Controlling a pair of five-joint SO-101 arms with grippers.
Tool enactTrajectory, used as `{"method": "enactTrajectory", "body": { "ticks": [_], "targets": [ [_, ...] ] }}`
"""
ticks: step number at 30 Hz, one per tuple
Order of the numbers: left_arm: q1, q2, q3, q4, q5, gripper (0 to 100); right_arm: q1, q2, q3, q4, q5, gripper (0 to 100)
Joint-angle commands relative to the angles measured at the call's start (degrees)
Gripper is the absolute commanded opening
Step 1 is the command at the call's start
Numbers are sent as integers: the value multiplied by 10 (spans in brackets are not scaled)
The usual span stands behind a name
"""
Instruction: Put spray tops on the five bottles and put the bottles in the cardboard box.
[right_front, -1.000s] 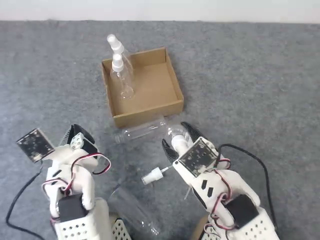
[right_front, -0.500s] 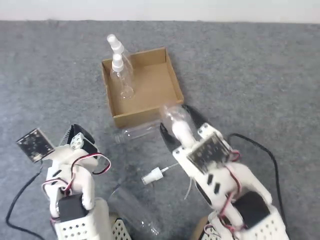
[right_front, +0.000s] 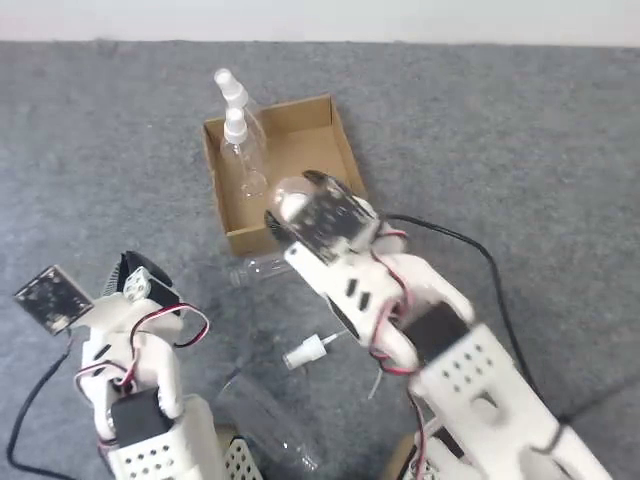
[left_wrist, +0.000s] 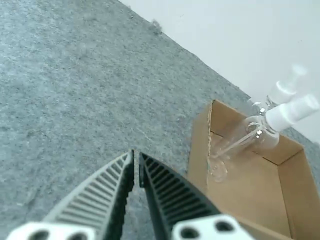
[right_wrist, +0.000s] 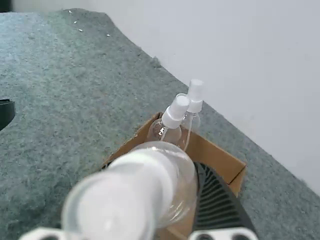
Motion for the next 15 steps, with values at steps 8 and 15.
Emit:
{"method": "enactTrajectory", "body": {
  "ticks": [8, 15],
  "targets": [
    [-1, -7, -3, -17, -4, 12, -13, 194, -157, -58, -70, 12],
    [-1, -7, 6, -20, -4, 12, -13, 303, -236, -58, -96, 12]
  ]
}}
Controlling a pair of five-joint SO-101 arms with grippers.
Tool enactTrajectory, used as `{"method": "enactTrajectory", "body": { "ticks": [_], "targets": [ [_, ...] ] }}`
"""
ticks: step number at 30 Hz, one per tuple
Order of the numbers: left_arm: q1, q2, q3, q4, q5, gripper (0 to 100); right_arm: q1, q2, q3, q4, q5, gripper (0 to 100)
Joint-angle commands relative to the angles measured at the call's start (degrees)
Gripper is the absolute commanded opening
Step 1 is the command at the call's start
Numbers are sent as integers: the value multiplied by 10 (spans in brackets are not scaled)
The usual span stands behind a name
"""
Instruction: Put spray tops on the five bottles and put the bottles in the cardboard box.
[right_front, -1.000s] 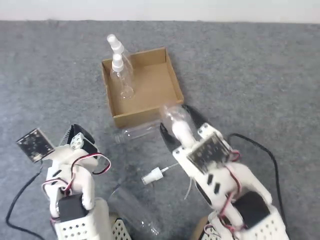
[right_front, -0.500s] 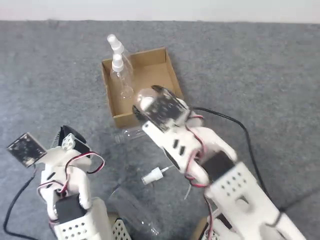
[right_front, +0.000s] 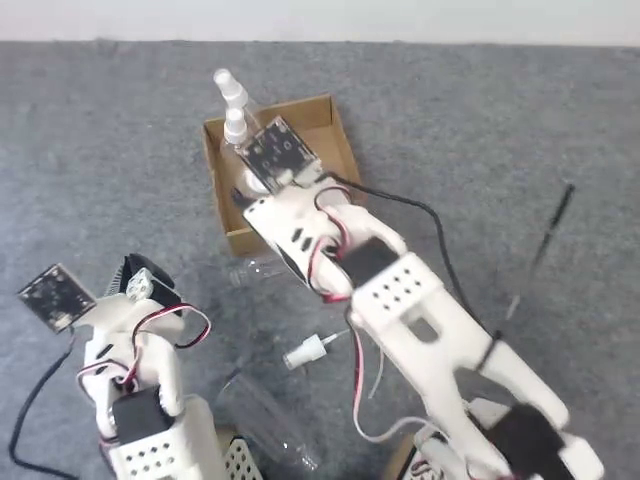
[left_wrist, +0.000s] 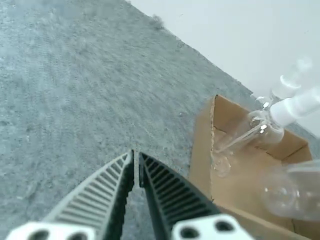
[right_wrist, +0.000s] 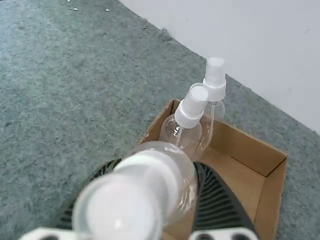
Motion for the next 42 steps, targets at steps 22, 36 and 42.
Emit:
{"method": "enactTrajectory", "body": {
  "ticks": [22, 36, 42],
  "targets": [
    [-2, -7, -7, -16, -4, 12, -14, 264, -207, -17, -47, 12],
    [-2, -7, 2, -19, -5, 12, -19, 348, -249, -18, -46, 13],
    [-2, -7, 2, -18, -5, 12, -19, 350, -249, -15, -46, 17]
  ]
}}
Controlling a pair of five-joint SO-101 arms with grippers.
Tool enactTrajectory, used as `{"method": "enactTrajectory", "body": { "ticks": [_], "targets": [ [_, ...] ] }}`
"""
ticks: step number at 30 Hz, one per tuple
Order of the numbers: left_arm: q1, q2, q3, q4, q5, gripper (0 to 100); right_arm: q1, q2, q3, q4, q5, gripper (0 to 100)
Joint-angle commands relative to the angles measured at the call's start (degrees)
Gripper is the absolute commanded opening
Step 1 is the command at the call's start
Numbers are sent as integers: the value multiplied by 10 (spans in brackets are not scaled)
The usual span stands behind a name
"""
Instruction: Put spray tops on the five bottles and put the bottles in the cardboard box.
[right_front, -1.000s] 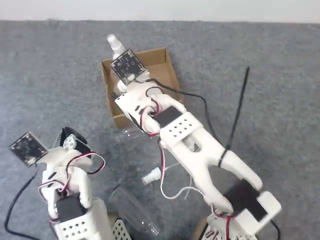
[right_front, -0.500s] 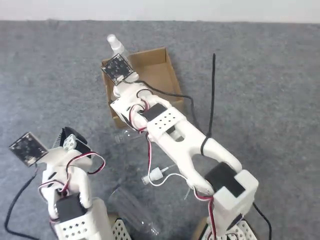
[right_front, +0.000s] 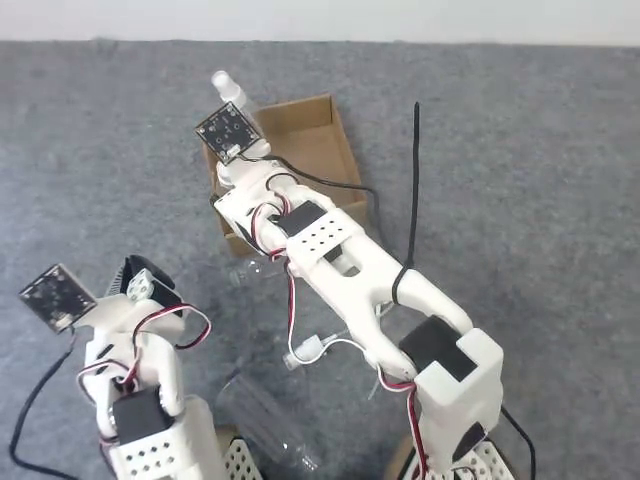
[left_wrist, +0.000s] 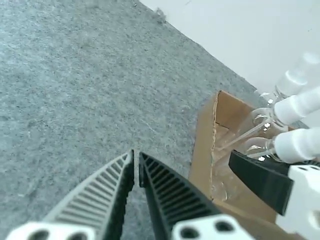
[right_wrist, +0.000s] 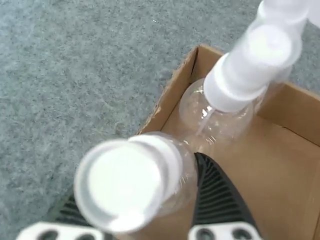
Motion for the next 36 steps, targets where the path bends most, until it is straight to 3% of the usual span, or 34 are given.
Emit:
{"method": "enactTrajectory", "body": {
  "ticks": [1, 8, 25, 36],
  "targets": [
    [-2, -7, -6, -18, -5, 12, -7, -1, -21, -10, -4, 17],
    [-2, -7, -6, -17, -5, 12, -7, -1, -21, -7, -4, 21],
    [-2, -7, -6, -17, -5, 12, -24, -7, -21, 33, -3, 255],
    [-2, -7, -6, -17, -6, 12, -29, -7, -20, 34, -3, 254]
  ]
}}
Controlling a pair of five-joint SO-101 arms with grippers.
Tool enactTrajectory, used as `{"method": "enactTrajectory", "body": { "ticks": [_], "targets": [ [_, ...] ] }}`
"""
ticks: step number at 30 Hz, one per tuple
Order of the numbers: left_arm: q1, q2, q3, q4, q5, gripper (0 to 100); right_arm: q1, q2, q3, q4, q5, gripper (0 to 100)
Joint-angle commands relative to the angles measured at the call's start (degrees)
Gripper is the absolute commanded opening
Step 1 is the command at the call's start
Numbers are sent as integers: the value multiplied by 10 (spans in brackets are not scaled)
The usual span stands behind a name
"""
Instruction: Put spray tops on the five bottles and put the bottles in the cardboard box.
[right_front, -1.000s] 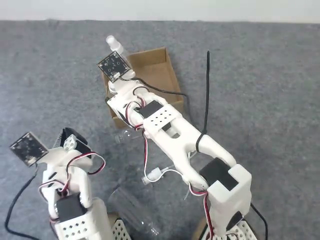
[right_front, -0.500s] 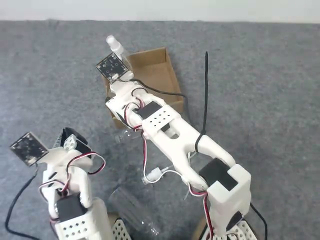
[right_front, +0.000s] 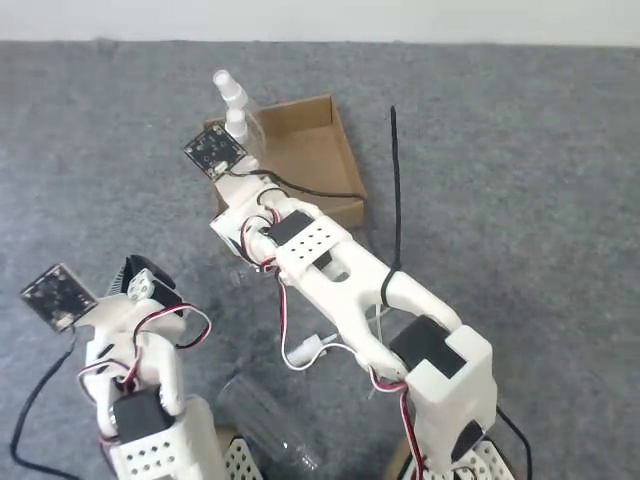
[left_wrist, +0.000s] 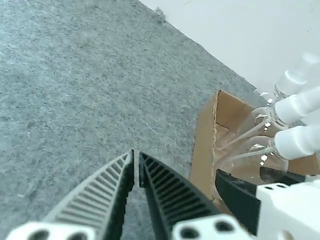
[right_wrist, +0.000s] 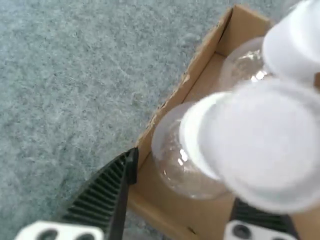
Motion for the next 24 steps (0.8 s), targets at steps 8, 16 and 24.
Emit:
{"method": "enactTrajectory", "body": {
  "ticks": [8, 16, 24],
  "targets": [
    [-3, -7, -6, -18, -4, 12, 0, -42, -22, 24, 0, 254],
    [-4, -7, -6, -18, -4, 12, 1, -95, -19, 80, -2, 254],
    [-4, -7, -7, -19, -4, 12, 8, -143, -19, 144, 0, 254]
  ]
}}
